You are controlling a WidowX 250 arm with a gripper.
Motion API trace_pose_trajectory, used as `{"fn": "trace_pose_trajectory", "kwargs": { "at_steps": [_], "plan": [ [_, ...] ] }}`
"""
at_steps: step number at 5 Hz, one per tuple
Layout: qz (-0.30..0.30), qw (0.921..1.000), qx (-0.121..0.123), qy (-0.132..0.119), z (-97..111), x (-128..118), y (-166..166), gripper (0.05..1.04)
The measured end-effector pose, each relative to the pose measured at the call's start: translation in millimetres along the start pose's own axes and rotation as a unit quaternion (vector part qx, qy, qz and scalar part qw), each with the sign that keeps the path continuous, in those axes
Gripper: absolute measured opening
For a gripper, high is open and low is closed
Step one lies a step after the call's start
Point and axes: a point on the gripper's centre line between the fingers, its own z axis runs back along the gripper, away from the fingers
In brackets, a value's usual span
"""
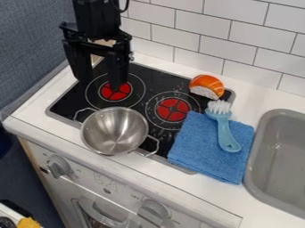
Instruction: Move the sushi in the bottom left corner of the burner
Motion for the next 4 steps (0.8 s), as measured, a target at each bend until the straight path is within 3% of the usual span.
{"fn": "trace_pose_trajectory", "kwargs": {
  "at_steps": [1,2,3,4],
  "plan": [
    [0.01,0.9998,-0.003,0.014,-6.6,-0.1,-0.2,1.0],
    [0.101,0.9943,0.014,0.032,-11.9,17.5,-13.5,1.0],
    [0.227,0.9737,0.013,-0.005,-9.5,32.3,-27.7,1.0],
    [0.344,0.9384,-0.009,-0.029,-8.1,46.4,-39.9,1.0]
  ]
}}
